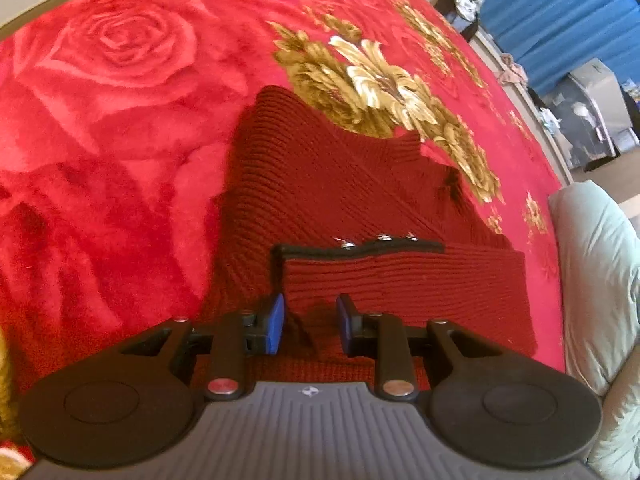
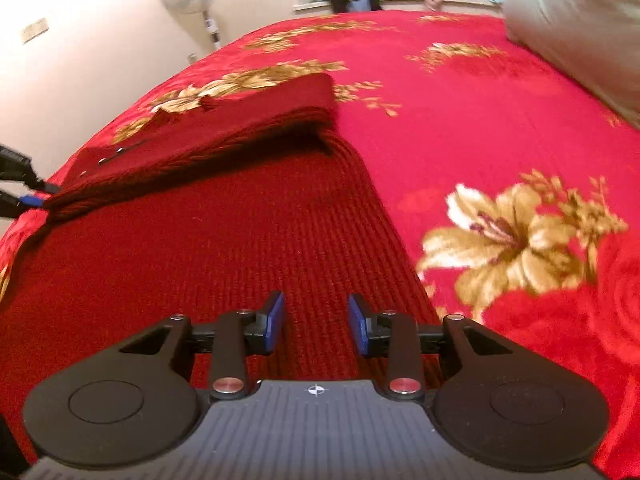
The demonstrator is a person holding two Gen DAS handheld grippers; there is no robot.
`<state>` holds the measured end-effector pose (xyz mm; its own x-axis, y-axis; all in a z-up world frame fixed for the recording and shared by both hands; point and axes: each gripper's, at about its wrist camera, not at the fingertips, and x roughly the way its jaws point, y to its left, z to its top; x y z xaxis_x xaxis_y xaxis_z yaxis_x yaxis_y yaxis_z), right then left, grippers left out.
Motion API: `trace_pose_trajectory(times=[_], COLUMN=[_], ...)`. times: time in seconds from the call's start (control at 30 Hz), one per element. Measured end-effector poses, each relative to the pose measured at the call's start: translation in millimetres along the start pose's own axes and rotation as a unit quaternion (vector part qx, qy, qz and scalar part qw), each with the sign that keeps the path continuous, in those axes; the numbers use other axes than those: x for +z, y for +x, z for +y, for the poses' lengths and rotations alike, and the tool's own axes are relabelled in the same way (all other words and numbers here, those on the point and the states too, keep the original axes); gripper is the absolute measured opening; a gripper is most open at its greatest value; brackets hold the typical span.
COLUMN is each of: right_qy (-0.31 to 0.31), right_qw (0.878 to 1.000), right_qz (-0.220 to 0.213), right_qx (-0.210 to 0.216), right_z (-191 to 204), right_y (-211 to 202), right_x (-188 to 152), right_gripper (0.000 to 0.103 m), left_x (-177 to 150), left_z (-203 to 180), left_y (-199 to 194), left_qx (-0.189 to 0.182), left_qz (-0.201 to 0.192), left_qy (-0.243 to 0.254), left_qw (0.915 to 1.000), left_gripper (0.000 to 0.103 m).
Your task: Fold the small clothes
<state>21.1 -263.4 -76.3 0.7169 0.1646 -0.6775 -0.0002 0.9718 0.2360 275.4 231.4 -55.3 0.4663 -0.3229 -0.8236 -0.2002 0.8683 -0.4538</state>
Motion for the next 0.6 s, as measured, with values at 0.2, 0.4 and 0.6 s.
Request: trace_pose_trajectory(times=[0.2, 0.4, 0.6], right_qy=[0.001, -0.012, -0.024], right_qw=[1.0, 1.0, 1.0], right_qz=[-0.005, -0.002, 0.002], right_qx=[0.008, 0.004, -0.008], right_z=[3.2, 5.5, 10.1], right_y=[11.2, 10.4, 13.2], right_x=[9.2, 10.4, 10.8], right_gripper=[0.039, 0.039, 0.039], left_x=[-4.6, -7.1, -8.7], left_z=[-21.0, -45.2, -41.6], left_y=[-6.2, -20.5, -26.8], left_qx=[0.058, 0.105, 0.1], left_qz=[-0.065, -0.165, -0.189], left_qy=[0.092, 0.193, 0.183], left_qw=[0.9919, 0.9615, 0.9596], left_gripper=[0.003, 0.01, 0.01])
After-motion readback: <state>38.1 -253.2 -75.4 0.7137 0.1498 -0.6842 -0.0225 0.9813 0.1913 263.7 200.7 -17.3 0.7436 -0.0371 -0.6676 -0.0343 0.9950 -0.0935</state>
